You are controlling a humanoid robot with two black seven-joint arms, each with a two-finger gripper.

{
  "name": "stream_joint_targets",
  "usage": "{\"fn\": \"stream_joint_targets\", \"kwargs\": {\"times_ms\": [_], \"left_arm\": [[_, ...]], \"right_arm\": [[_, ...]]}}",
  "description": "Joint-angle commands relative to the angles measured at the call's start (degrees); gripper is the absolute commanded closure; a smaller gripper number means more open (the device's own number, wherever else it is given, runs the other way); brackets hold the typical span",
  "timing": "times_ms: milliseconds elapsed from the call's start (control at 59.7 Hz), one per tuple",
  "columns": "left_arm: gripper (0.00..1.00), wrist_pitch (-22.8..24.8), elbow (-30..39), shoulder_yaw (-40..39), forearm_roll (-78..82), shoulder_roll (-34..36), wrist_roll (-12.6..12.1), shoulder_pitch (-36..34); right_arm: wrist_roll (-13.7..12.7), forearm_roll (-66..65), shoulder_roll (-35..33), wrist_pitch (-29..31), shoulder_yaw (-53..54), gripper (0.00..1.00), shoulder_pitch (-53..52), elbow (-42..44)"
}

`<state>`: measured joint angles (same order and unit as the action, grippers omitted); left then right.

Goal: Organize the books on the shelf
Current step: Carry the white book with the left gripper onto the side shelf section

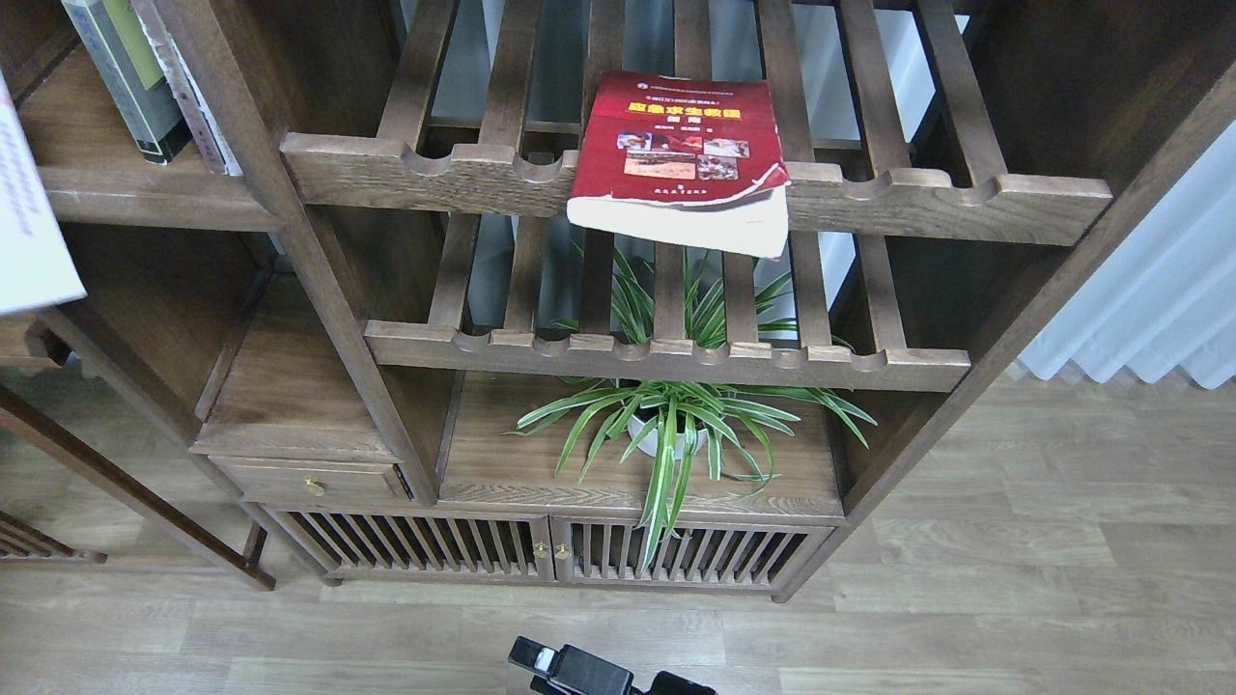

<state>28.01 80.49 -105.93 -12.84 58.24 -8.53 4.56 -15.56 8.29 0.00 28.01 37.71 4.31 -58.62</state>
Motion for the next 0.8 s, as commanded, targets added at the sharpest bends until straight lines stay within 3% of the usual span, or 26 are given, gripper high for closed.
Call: {"fn": "stream_joint_targets", "kwargs": {"times_ms": [0,352,519,787], "left_arm": [[0.93,0.0,-1.9,0.6,5.6,-0.1,-0.1,-7.4],[0.93,0.0,-9.6,11.0,24.6,-2.3,-0.2,-34.1],[0.93,0.0,-15.2,16.5,32.1,-7.1,-1.6,-45.0],[0.93,0.0,-28.6,30.9,34.6,-14.4,-2.5,-62.2]], "right_arm": [[0.0,0.0,0.0,0.0,-0.1,0.01,0.0,0.0],[0.0,0.1,0.0,0.0,0.1,0.01,0.0,-0.1],[0.0,0.0,0.0,0.0,0.0,0.01,0.0,-0.2],[0.1,0.1,0.0,0.0,0.1,0.01,0.0,-0.2]]}}
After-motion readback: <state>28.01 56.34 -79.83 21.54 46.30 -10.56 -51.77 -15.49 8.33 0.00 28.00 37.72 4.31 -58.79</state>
